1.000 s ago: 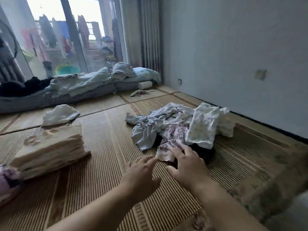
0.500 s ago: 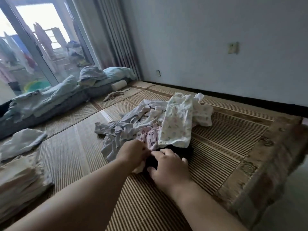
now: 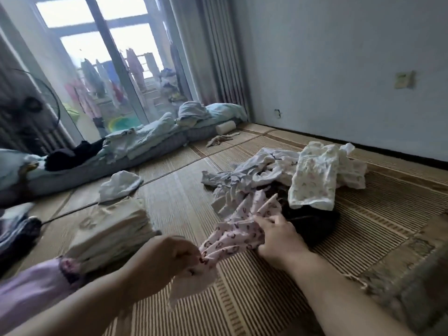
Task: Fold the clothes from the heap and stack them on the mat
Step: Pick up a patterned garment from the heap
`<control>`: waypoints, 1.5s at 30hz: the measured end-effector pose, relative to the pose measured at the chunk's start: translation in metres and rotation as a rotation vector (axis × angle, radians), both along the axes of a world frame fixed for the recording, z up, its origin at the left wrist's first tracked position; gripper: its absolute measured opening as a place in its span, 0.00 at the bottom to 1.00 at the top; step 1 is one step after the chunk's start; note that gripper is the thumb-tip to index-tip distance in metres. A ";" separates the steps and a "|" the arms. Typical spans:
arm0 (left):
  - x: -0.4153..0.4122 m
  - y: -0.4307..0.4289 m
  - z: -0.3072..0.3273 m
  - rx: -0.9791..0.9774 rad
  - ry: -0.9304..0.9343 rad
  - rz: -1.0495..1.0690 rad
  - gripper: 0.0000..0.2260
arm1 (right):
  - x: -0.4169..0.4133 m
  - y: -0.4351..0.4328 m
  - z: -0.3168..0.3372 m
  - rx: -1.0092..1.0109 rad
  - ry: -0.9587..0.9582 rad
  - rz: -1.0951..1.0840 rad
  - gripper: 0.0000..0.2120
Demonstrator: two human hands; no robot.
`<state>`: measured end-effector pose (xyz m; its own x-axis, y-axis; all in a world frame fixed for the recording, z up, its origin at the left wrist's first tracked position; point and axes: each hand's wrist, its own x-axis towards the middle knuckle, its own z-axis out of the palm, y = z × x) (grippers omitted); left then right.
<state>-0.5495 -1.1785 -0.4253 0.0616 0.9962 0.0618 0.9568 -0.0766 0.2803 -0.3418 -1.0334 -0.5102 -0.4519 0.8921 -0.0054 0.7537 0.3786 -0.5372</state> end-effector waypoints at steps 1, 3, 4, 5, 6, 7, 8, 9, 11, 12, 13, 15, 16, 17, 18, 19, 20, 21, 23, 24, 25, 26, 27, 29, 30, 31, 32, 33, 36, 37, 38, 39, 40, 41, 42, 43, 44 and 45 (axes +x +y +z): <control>-0.012 -0.019 -0.004 -0.038 0.036 0.010 0.03 | -0.007 -0.008 -0.001 -0.024 -0.024 0.058 0.29; -0.035 -0.054 -0.017 -0.148 0.119 0.020 0.04 | -0.021 -0.025 0.000 -0.049 -0.097 0.171 0.26; -0.045 -0.068 -0.026 -0.214 0.159 0.027 0.04 | -0.026 -0.033 -0.001 -0.038 -0.149 0.216 0.24; -0.052 -0.079 -0.034 -0.279 0.193 0.045 0.05 | -0.030 -0.039 -0.002 -0.018 -0.200 0.256 0.22; -0.058 -0.089 -0.044 -0.336 0.216 0.074 0.05 | -0.035 -0.046 -0.003 -0.004 -0.243 0.297 0.20; -0.062 -0.094 -0.051 -0.379 0.218 0.107 0.05 | -0.040 -0.052 -0.005 -0.003 -0.266 0.330 0.18; -0.063 -0.097 -0.058 -0.404 0.186 0.148 0.05 | -0.043 -0.056 -0.008 -0.007 -0.283 0.356 0.17; -0.062 -0.095 -0.062 -0.400 0.130 0.191 0.06 | -0.046 -0.059 -0.012 -0.001 -0.296 0.374 0.17; -0.055 -0.078 -0.069 -0.299 0.018 0.227 0.15 | -0.050 -0.060 -0.017 0.049 -0.313 0.384 0.19; -0.049 -0.067 -0.072 -0.241 -0.019 0.215 0.19 | -0.052 -0.059 -0.019 0.084 -0.324 0.383 0.18; -0.044 -0.054 -0.076 -0.206 -0.030 0.200 0.23 | -0.054 -0.056 -0.020 0.119 -0.338 0.381 0.17; -0.032 -0.031 -0.084 -0.233 0.051 0.170 0.28 | -0.056 -0.052 -0.021 0.174 -0.365 0.382 0.12; -0.028 -0.022 -0.087 -0.275 0.113 0.162 0.28 | -0.056 -0.050 -0.020 0.182 -0.369 0.384 0.10; -0.026 -0.015 -0.087 -0.314 0.188 0.153 0.24 | -0.056 -0.048 -0.017 0.170 -0.364 0.391 0.09; -0.027 -0.011 -0.085 -0.338 0.270 0.134 0.18 | -0.056 -0.047 -0.012 0.139 -0.347 0.405 0.09; -0.029 -0.008 -0.080 -0.354 0.328 0.114 0.12 | -0.054 -0.047 -0.005 0.100 -0.313 0.420 0.09; -0.032 -0.007 -0.072 -0.373 0.338 0.095 0.08 | -0.053 -0.048 0.005 0.069 -0.263 0.433 0.08; -0.035 -0.008 -0.062 -0.403 0.283 0.086 0.05 | -0.051 -0.050 0.015 0.055 -0.197 0.438 0.08; -0.042 -0.017 -0.037 -0.457 0.102 0.087 0.03 | -0.048 -0.056 0.039 0.045 0.000 0.419 0.07; -0.045 -0.025 -0.021 -0.445 0.035 0.094 0.02 | -0.046 -0.061 0.051 0.028 0.127 0.405 0.08; -0.049 -0.033 -0.004 -0.412 -0.018 0.096 0.03 | -0.045 -0.066 0.062 -0.001 0.247 0.400 0.08; -0.055 -0.045 0.015 -0.362 -0.064 0.099 0.08 | -0.045 -0.073 0.075 -0.033 0.340 0.405 0.09; -0.061 -0.055 0.031 -0.323 -0.092 0.107 0.13 | -0.046 -0.079 0.087 -0.061 0.392 0.411 0.10; -0.075 -0.078 0.063 -0.271 -0.065 0.161 0.13 | -0.049 -0.093 0.115 -0.055 0.396 0.415 0.12; -0.084 -0.088 0.077 -0.236 -0.002 0.206 0.11 | -0.050 -0.097 0.128 -0.019 0.392 0.405 0.12; -0.095 -0.099 0.090 -0.172 0.059 0.236 0.09 | -0.050 -0.100 0.145 0.033 0.405 0.379 0.12; -0.106 -0.110 0.102 -0.105 0.089 0.255 0.13 | -0.049 -0.102 0.161 0.084 0.436 0.340 0.11; -0.115 -0.121 0.114 -0.051 0.063 0.290 0.16 | -0.048 -0.103 0.178 0.121 0.477 0.302 0.11; -0.127 -0.144 0.141 0.062 -0.093 0.362 0.04 | -0.044 -0.111 0.224 0.115 0.538 0.288 0.12; -0.120 -0.146 0.147 0.097 -0.116 0.350 0.06 | -0.046 -0.117 0.235 0.100 0.519 0.312 0.12; -0.110 -0.146 0.152 0.120 -0.160 0.312 0.08 | -0.049 -0.124 0.245 0.097 0.492 0.341 0.10; -0.092 -0.143 0.154 0.129 -0.259 0.254 0.08 | -0.052 -0.131 0.254 0.107 0.458 0.369 0.10; -0.072 -0.139 0.154 0.137 -0.337 0.179 0.08 | -0.054 -0.138 0.262 0.124 0.421 0.395 0.09; -0.052 -0.134 0.153 0.158 -0.377 0.120 0.08 | -0.057 -0.144 0.268 0.139 0.382 0.418 0.07; -0.033 -0.127 0.149 0.185 -0.398 0.084 0.10 | -0.059 -0.150 0.273 0.141 0.353 0.436 0.05; -0.016 -0.121 0.145 0.210 -0.455 0.052 0.11 | -0.060 -0.155 0.277 0.134 0.338 0.448 0.05; -0.001 -0.116 0.140 0.226 -0.542 0.027 0.10 | -0.060 -0.159 0.279 0.127 0.333 0.455 0.07; 0.010 -0.111 0.133 0.253 -0.628 0.028 0.09 | -0.060 -0.161 0.281 0.124 0.333 0.454 0.08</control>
<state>-0.5399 -1.2898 -0.2918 -0.0873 0.9471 0.3088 0.6210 -0.1906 0.7603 -0.4019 -1.1948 -0.2295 -0.7491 0.5933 0.2948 0.2987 0.6997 -0.6490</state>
